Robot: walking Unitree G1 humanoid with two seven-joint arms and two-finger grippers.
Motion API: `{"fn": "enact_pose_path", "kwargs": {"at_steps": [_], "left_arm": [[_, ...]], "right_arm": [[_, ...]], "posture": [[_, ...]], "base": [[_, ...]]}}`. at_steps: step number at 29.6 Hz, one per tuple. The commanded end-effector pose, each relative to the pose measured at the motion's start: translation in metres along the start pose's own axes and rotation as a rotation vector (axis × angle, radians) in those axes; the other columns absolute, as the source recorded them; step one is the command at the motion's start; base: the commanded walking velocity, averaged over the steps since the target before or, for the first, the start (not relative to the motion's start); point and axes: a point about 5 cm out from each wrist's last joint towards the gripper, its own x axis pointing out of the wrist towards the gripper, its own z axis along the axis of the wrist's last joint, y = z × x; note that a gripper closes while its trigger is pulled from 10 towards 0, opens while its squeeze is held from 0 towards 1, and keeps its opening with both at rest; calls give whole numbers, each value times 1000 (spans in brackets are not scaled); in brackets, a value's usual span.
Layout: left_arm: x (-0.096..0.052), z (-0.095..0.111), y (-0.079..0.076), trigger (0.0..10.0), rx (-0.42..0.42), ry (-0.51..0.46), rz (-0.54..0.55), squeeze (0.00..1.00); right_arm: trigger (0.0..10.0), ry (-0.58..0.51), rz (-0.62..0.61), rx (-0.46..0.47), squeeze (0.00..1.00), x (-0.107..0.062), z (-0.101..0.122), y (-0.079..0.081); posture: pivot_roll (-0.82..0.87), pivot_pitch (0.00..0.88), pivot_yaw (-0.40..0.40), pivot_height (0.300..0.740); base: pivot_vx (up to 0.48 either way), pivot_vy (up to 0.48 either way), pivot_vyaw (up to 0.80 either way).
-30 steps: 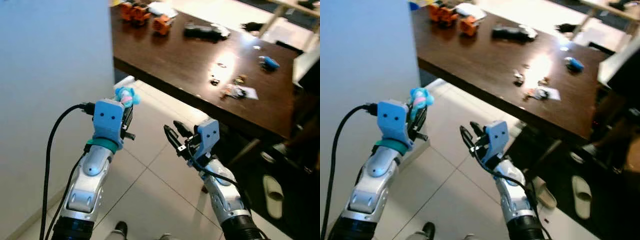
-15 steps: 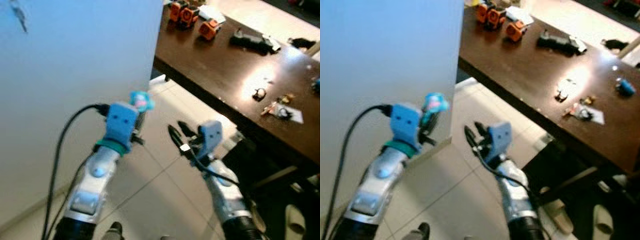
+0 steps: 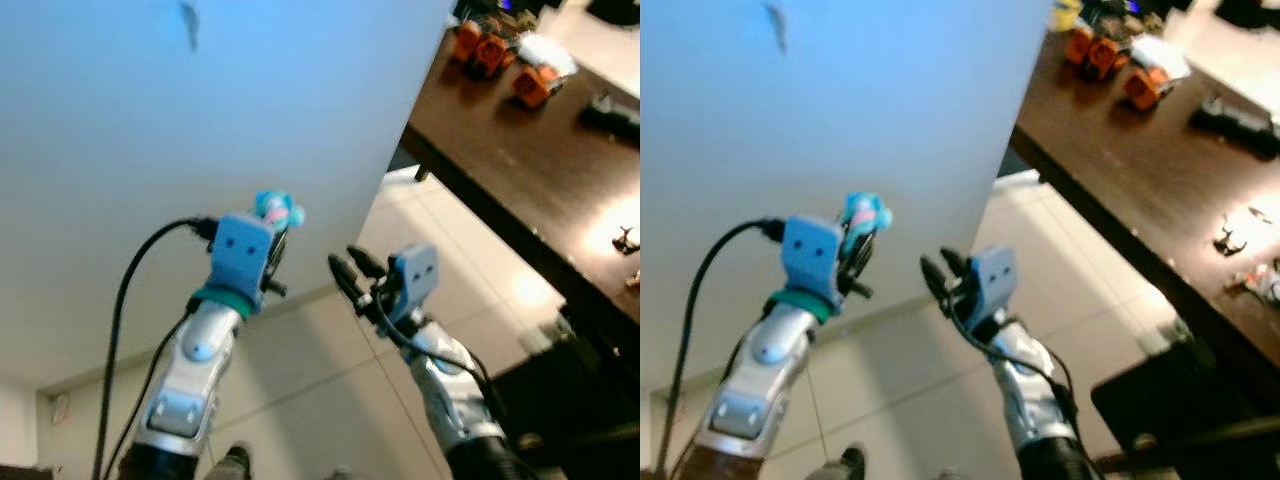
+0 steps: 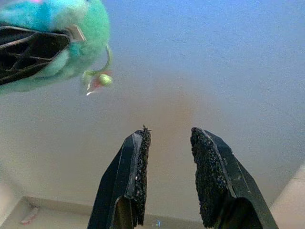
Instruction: Hang keys on a hook
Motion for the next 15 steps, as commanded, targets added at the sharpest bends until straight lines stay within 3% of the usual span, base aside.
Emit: {"fn": "enact_pose_path", "kwargs": {"at_steps": [1,6,15], "left_arm": [[6,9,-4,10000,24,-58,19,0],[20,25,-4,10000,100,-156,58,0],[22,27,-8,10000,98,-161,37,0]], "right_arm": [[10000,28,-9,10,0,-5,-7,0],[10000,35,-36,34,0,-4,-9,-1],[10000,37,-49,28,0,-7,-9,-3]], "posture": [[-71,82,-67,740],[-80,81,-66,740],[-91,84,-60,740]], "base": [[0,0,775],[319,-193,0],[300,-371,0]]}}
